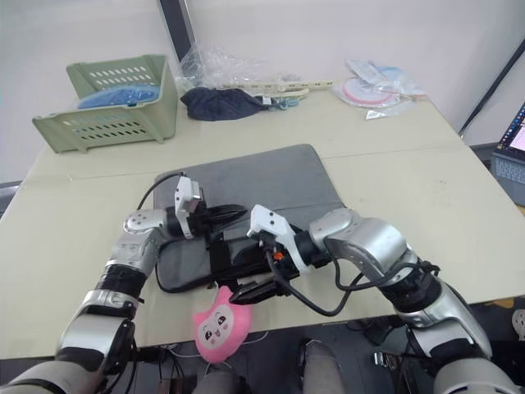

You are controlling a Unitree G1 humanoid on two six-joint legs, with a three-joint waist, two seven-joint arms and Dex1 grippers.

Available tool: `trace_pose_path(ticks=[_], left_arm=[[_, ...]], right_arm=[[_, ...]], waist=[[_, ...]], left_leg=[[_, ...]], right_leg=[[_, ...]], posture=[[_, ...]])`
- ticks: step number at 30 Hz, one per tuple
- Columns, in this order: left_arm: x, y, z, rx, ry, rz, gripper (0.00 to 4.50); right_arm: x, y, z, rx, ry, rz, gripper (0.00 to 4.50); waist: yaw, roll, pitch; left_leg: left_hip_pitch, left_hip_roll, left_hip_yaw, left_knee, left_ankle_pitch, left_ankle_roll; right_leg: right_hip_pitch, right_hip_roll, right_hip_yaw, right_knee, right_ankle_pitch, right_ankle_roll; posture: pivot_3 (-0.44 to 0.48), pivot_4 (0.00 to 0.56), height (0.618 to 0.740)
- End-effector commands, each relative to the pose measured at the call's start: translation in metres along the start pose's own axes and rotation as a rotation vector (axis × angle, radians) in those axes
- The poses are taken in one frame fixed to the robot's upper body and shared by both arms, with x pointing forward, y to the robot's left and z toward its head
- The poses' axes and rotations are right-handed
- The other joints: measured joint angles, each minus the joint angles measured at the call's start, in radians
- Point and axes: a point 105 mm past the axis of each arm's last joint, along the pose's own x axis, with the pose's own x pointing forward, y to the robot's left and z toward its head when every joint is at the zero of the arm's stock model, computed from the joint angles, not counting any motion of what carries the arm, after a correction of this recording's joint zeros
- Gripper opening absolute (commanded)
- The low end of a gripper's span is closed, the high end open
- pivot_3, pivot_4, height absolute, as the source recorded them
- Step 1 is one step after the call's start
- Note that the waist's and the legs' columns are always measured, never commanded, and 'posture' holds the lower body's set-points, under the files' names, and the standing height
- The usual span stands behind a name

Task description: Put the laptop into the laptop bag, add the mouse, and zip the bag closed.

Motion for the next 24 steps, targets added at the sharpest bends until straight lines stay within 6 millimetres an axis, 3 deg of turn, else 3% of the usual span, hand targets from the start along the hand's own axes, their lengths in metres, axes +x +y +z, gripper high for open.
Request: trace_pose_path(ticks=[1,7,24], left_arm=[[-0.009,-0.013,-0.053,-0.151,0.157,0.01,0.04],[-0.009,-0.014,-0.054,-0.153,0.157,0.01,0.04],[-0.01,-0.014,-0.054,-0.152,0.161,0.017,0.04]], right_arm=[[-0.002,0.003,-0.002,-0.03,0.028,0.032,4.5],[-0.001,0.003,-0.015,0.016,0.08,0.054,4.5],[0.0,0.003,-0.021,0.274,0.118,0.1,4.5]], waist=[[0.0,0.0,0.0],[0.0,0.0,0.0],[0.001,0.0,0.0]], left_leg=[[0.0,0.0,0.0,0.0,0.0,0.0],[0.0,0.0,0.0,0.0,0.0,0.0],[0.0,0.0,-0.001,0.0,0.0,0.0]], right_leg=[[0.0,0.0,0.0,0.0,0.0,0.0],[0.0,0.0,0.0,0.0,0.0,0.0],[0.0,0.0,0.0,0.0,0.0,0.0]], posture=[[0.0,0.15,0.74],[0.0,0.15,0.74],[0.0,0.15,0.74]])
